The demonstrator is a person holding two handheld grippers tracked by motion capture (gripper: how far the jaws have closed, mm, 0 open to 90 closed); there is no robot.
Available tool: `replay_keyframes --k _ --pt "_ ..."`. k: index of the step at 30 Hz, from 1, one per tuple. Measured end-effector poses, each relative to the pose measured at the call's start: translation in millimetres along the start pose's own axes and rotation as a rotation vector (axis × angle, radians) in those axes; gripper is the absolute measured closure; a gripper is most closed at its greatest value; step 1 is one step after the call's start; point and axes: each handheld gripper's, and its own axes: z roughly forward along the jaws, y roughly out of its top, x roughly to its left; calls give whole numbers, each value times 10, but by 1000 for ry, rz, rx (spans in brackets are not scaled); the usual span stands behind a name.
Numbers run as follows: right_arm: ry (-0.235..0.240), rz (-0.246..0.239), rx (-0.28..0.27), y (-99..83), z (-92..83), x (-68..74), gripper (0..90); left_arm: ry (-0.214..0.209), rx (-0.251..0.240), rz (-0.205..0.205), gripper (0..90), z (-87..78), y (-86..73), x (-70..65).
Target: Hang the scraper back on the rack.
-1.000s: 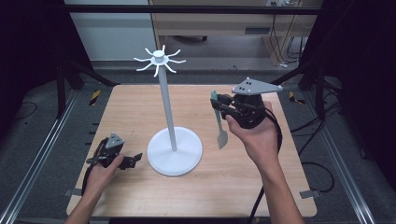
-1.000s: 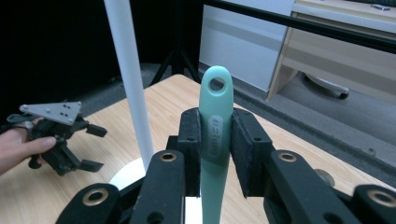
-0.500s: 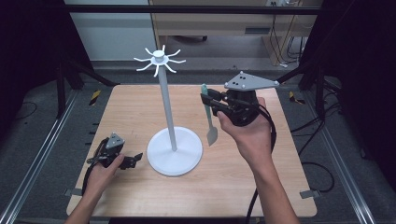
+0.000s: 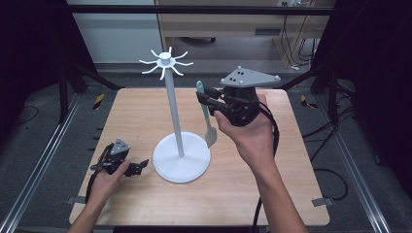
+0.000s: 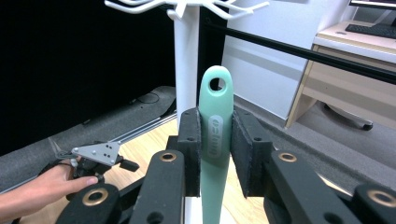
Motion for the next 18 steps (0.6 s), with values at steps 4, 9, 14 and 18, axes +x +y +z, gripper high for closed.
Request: replay_keyframes --k 4,9,14,18 --pt "10 -5 -8 57 15 42 744 -1 0 -2 32 3 -1 -1" --pt "18 -9 -16 124 37 83 744 -3 -2 -5 32 7 -1 -7" --pt "23 -16 -20 183 46 113 743 -4 3 -5 32 8 -1 -6" --pt "26 -18 -19 219 59 133 743 -4 5 -4 32 8 0 -10"
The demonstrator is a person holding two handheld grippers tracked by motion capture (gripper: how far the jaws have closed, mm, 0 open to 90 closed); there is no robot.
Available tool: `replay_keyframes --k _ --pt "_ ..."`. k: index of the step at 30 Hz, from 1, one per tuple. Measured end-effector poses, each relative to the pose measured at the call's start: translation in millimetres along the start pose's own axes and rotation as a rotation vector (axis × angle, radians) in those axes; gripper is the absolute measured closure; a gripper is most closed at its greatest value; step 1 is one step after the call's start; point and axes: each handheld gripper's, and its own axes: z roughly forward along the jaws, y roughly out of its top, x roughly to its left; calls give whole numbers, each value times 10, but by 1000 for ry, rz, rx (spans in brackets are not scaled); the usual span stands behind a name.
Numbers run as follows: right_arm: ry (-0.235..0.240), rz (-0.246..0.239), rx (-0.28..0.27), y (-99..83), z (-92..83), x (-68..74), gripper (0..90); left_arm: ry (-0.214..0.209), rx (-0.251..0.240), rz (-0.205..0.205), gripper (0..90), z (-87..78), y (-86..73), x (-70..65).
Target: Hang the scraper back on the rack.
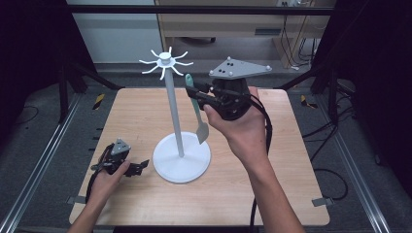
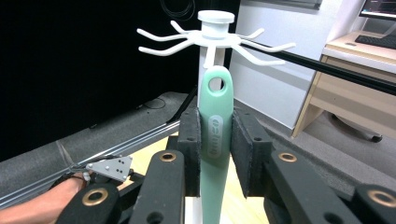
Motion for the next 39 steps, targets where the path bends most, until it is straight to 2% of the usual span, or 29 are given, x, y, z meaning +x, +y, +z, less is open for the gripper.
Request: replay_keyframes --k 16,39 --pt "4 -16 18 78 74 35 743 -10 7 2 32 10 -1 -6" --pt "4 -9 34 122 216 27 742 -11 6 4 32 9 1 -6"
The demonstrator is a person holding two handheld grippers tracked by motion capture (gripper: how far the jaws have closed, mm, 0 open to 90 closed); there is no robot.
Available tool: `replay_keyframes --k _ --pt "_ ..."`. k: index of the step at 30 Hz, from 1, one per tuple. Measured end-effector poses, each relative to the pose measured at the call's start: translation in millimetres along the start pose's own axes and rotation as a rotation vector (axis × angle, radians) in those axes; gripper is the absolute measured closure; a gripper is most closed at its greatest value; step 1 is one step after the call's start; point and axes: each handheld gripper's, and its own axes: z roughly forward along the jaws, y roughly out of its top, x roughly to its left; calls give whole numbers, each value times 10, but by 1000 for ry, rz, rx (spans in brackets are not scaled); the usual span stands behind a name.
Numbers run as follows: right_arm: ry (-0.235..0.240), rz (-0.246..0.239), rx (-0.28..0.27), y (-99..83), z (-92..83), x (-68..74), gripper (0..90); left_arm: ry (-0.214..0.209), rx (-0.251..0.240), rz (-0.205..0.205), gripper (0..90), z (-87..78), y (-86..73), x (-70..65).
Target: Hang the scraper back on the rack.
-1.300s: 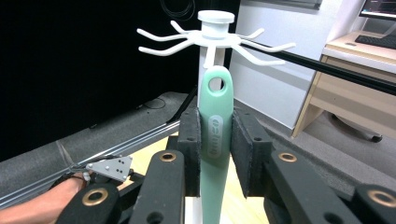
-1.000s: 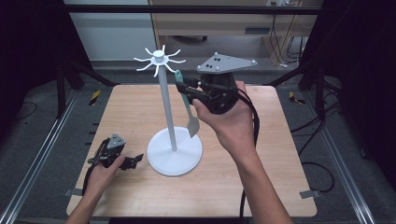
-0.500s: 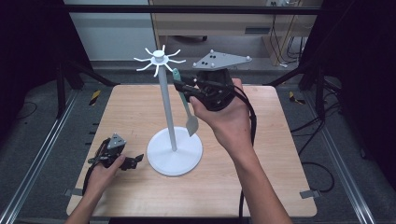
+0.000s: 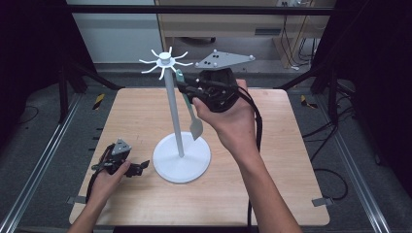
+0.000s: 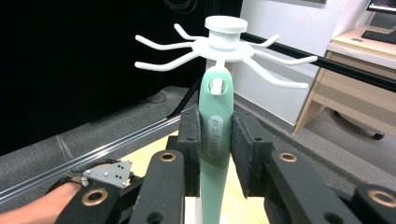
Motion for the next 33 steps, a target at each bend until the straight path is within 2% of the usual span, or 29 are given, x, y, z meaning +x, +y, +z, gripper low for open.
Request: replay_keyframes --k 33 --pt "-10 5 -8 -43 58 29 739 1 7 4 33 6 0 -6"
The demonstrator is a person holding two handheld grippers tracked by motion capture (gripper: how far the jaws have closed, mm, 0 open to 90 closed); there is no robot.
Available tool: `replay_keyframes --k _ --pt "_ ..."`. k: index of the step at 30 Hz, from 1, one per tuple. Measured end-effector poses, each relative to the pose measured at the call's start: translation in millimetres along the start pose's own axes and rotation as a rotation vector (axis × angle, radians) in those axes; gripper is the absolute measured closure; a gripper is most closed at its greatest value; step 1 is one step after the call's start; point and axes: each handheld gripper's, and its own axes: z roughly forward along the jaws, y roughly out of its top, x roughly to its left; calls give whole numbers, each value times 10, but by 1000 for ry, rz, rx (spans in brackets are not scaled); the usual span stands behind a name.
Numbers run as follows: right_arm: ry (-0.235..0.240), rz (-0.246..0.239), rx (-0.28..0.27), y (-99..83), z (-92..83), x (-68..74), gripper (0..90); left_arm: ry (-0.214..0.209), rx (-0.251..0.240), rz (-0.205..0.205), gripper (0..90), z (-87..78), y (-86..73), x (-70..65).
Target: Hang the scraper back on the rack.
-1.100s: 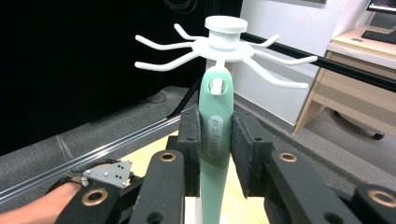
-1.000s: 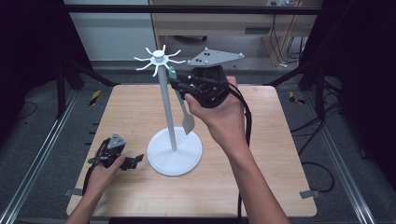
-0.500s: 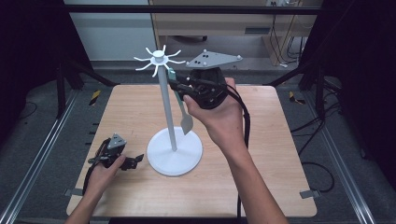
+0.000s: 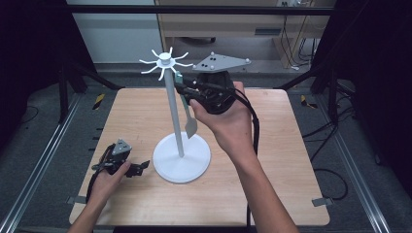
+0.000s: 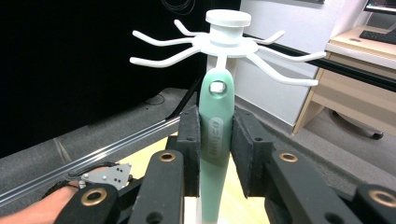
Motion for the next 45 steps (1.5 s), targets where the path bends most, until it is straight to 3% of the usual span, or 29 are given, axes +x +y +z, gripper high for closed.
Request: replay_keyframes --k 16,33,45 --pt "8 -2 5 -36 -96 -9 701 1 4 1 32 1 -3 3" --pt "-106 20 91 -250 -261 -237 687 4 6 2 33 9 -6 -2" --pt "-161 46 115 -386 -294 -356 583 5 3 2 32 10 -8 -2"
